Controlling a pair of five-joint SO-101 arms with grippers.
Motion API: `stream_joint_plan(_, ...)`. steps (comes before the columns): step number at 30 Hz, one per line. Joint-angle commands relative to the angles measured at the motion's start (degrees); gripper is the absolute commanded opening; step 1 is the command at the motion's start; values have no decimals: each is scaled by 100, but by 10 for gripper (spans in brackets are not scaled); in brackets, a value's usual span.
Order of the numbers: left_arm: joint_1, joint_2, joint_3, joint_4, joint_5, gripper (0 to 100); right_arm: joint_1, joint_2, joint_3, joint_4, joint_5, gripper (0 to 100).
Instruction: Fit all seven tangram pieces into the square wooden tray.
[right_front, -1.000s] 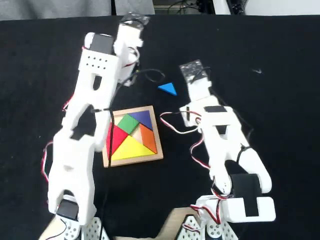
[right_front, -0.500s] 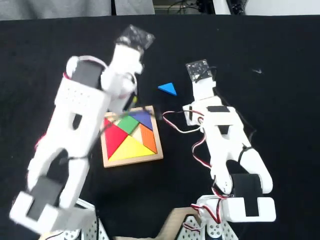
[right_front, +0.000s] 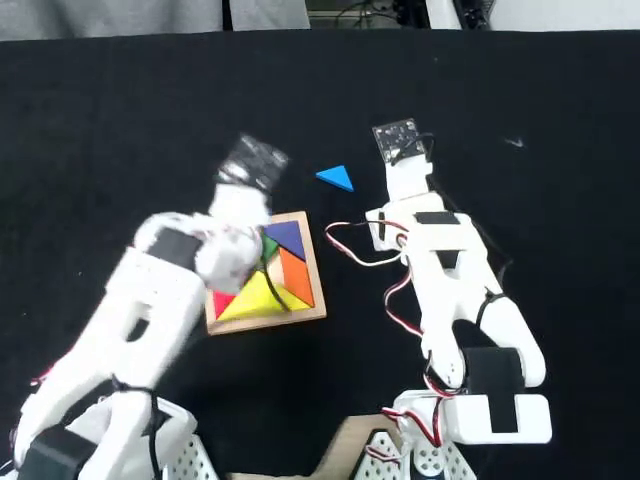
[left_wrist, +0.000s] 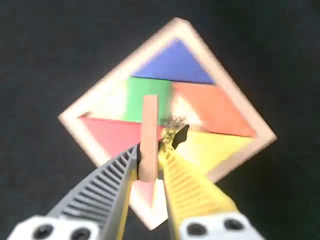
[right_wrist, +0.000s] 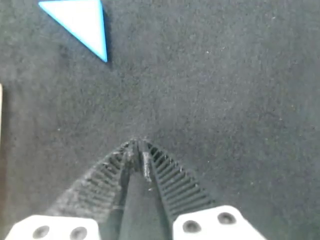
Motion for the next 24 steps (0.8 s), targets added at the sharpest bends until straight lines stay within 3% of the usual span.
stream_joint_plan(1,655,-290,699,-844,545,30,18,-22,-180,-185,-9,11)
stream_joint_plan(7,655,-281,901,-1037,1345,30,18,-22,-180,-185,-9,11)
stream_joint_plan(12,611,-281,971,-1248,1345,30,18,-22,-180,-185,-9,11)
stream_joint_plan(19,-31,-281,1393,-1679,1301,30,18,-22,-180,-193,-9,11)
stream_joint_plan(24,-22,-281,1499,-2066,1231,30,9,-22,-180,-193,-9,11)
